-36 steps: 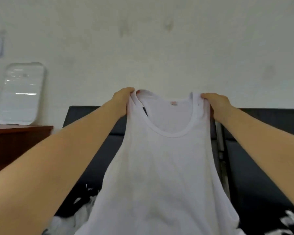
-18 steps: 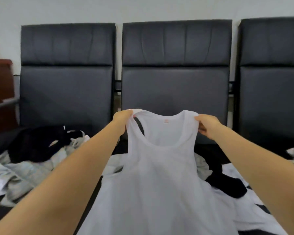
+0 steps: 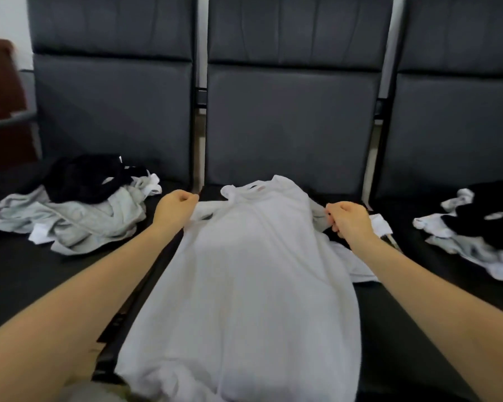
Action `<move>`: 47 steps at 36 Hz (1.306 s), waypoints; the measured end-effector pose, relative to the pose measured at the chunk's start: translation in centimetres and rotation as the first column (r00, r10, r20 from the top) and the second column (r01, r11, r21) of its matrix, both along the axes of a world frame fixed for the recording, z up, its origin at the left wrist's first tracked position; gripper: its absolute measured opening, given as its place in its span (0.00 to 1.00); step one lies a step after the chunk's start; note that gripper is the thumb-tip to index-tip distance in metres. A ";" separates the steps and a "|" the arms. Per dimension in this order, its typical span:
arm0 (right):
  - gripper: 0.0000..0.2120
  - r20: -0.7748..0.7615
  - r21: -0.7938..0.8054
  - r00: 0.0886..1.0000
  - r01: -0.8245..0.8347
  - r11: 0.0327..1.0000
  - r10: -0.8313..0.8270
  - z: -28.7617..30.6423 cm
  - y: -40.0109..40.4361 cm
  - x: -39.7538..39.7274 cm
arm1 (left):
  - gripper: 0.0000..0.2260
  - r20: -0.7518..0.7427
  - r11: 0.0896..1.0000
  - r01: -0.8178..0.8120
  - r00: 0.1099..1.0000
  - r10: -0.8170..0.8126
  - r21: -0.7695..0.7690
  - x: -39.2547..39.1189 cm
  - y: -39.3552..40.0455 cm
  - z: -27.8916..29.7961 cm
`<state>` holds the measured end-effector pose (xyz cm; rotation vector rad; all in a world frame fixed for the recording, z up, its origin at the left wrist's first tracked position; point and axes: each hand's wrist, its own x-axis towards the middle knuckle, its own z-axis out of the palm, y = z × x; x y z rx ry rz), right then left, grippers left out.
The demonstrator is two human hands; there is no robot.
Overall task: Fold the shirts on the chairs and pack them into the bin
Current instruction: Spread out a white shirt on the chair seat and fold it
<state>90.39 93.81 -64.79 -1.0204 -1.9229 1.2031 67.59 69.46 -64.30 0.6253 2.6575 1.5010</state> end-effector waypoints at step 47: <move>0.04 -0.232 -0.733 0.972 -0.194 0.652 0.029 1.2 -6.9 7.1 | 0.02 0.616 0.862 -0.136 0.753 -0.230 0.488 7.2 -3.7 -0.5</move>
